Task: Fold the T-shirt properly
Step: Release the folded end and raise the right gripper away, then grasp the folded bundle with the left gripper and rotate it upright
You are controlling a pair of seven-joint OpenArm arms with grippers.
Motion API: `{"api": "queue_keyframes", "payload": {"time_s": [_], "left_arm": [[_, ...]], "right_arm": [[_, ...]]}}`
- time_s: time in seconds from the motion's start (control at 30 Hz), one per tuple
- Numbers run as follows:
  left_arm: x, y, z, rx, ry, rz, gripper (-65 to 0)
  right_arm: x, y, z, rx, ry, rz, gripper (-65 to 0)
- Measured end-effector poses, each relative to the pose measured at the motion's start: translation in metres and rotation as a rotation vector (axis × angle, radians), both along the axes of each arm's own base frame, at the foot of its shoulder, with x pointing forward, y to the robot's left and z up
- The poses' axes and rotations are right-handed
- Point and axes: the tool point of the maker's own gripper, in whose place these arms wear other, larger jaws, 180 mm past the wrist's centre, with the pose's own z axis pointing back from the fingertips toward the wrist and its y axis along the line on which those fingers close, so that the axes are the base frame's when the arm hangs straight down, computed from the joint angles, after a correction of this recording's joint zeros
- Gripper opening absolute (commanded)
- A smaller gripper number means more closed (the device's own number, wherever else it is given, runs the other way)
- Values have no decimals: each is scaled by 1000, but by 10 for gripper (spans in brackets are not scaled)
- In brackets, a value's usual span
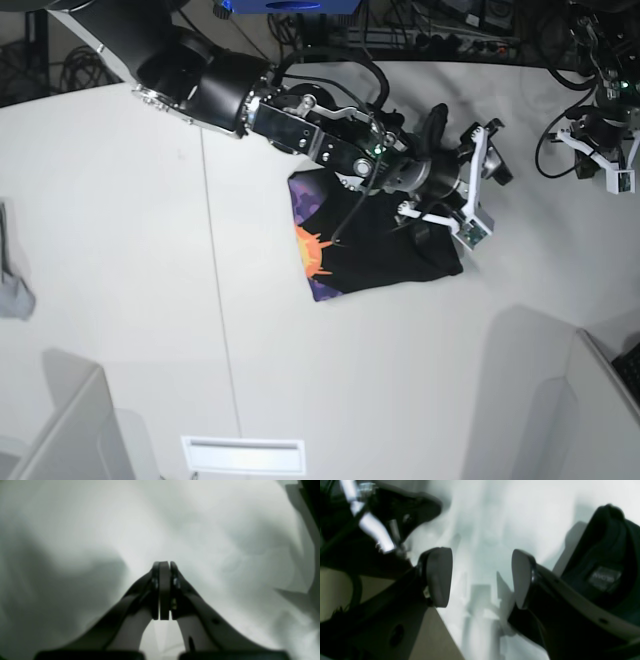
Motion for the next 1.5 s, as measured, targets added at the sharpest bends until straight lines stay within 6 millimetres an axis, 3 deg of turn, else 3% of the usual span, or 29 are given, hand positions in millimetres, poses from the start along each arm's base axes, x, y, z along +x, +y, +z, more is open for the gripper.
{"api": "queue_keyframes", "payload": {"time_s": [0.07,0.13,0.27,0.4,0.5,0.63,0.7,0.73,0.9,1.03,1.13,1.2,1.33,1.5], "left_arm": [[-1,-1,-1,0,4,-1,-650],[1,-5,-2,-8,1,-18,-650],[2,-53,-4,-184,-21,-181,-650],[13,-75,12,-331,-128,-212,-650],[21,-97,18,-439,-184,-232,-635],[28,-115,25,-533,-238,-238,-201],[39,-120,32,-567,-289,-227,-36],[44,-125,35,-588,-316,-225,0],[69,-161,29,-693,-335,-251,0],[94,-184,-2,-827,-240,-172,0],[102,-195,-30,-879,-149,-117,0],[106,-205,-37,-903,-121,-124,0],[112,-227,-46,-919,-79,-170,-123],[107,-216,-70,-871,-29,-93,-331]], "right_arm": [[3,-15,-10,-34,-1,-12,-297],[16,-31,-16,-46,22,-62,-345],[59,-89,-18,12,69,-302,-650],[82,-172,-27,43,123,-565,-650],[86,-216,-18,93,123,-702,-650],[77,-264,-22,50,98,-783,-650],[70,-276,-30,16,109,-792,-650],[66,-278,-34,4,118,-789,-650],[50,-284,-48,-33,149,-783,-650],[37,-283,-57,-46,187,-780,-650],[34,-292,-60,-66,187,-790,-650],[34,-297,-62,-81,177,-799,-650],[32,-306,-64,-78,196,-822,-650],[36,-330,-60,-87,172,-888,-650]]}}
